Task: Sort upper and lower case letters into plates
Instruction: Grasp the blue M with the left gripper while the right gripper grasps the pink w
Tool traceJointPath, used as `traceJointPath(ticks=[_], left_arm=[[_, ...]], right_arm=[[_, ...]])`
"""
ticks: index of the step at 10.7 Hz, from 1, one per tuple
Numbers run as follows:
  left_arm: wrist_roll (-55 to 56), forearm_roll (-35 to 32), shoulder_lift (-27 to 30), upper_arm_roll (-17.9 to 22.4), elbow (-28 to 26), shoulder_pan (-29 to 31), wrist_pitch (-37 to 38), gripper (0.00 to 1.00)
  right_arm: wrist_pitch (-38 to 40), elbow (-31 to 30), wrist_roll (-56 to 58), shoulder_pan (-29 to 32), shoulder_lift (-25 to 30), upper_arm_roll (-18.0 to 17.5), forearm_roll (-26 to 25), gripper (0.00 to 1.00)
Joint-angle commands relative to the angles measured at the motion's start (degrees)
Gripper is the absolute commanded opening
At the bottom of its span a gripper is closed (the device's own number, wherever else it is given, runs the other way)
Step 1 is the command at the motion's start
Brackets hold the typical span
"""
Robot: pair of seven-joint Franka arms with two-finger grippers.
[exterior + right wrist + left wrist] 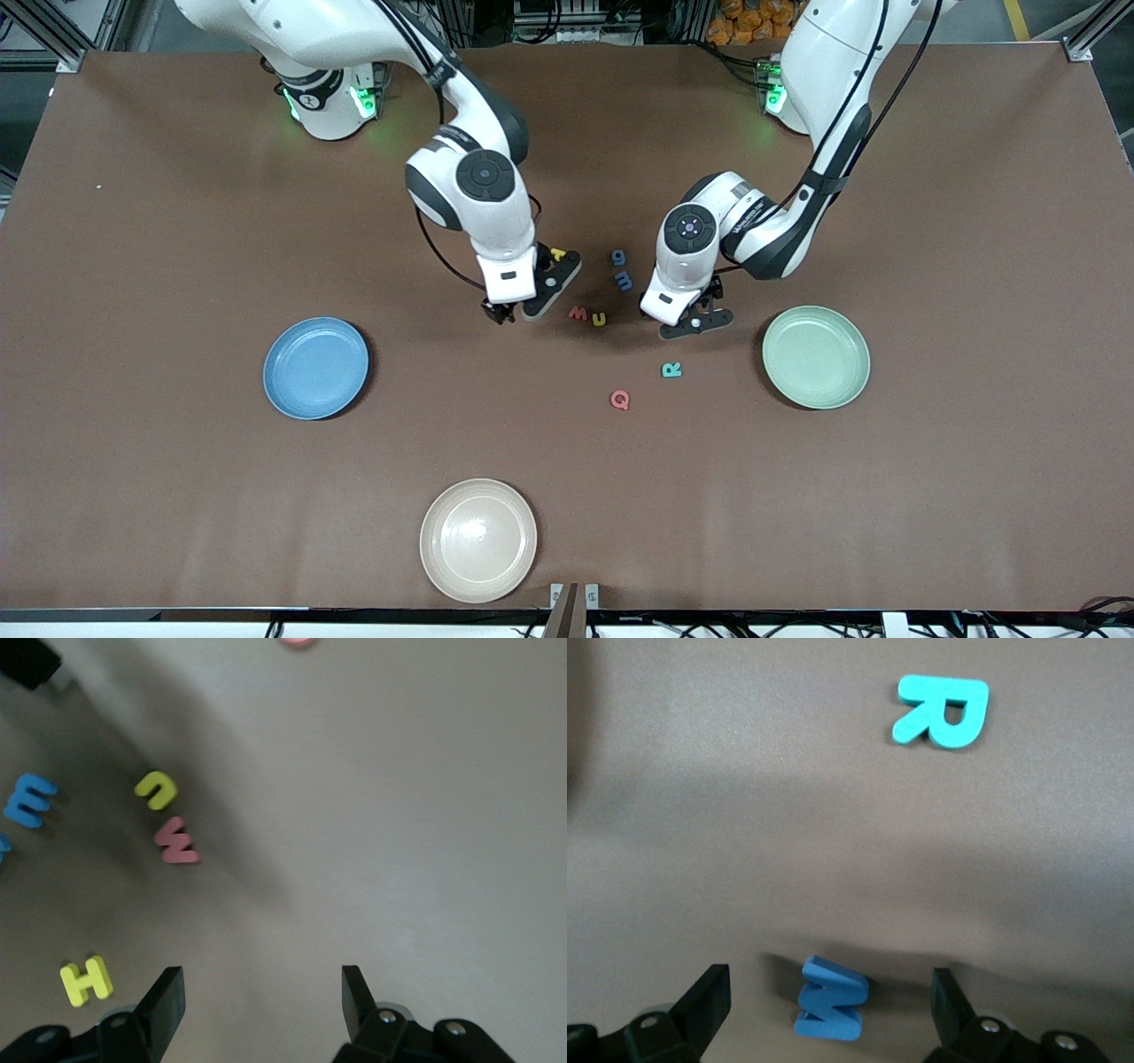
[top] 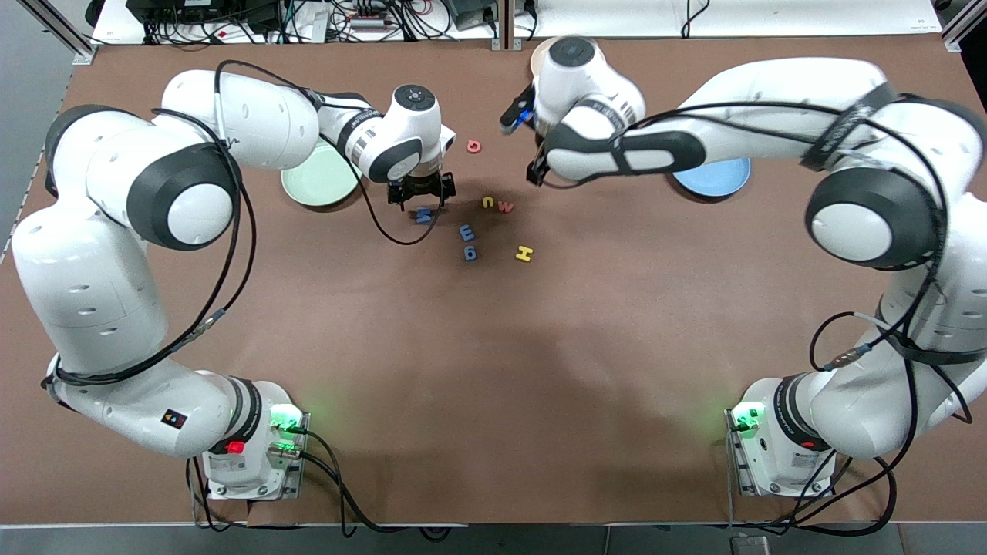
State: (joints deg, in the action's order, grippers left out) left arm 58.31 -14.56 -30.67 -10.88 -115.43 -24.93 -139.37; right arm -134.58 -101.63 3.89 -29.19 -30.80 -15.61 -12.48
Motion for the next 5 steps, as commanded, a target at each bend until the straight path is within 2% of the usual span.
traceJointPath(ticks=[1, 2, 3, 5], left_arm=[[4.1, -1.7, -0.3, -0.8, 0.0, 0.6, -0.7, 0.77], [4.9, -1.7, -0.2, -1.2, -0.2, 0.8, -0.7, 0.75], [5.2, -1.6, -0.2, -1.2, -0.3, 0.7, -0.6, 0.66], [6.7, -1.6, -0.3, -1.8, -0.4, 0.8, -0.6, 0.65]], right_arm=[[-0.1, 4.1, -2.0, -3.6, -4.5, -0.1, -1.8, 0.77], [-0.1, 6.3, -2.4, -4.8, -6.6, -0.1, -3.9, 0.74], [-0.4, 7.8, -2.8, -5.2, -8.5, -0.1, -5.8, 0.70], [-0.9, 11.7, -2.7, -6.3, -11.6, -0.1, -6.3, 0.67]])
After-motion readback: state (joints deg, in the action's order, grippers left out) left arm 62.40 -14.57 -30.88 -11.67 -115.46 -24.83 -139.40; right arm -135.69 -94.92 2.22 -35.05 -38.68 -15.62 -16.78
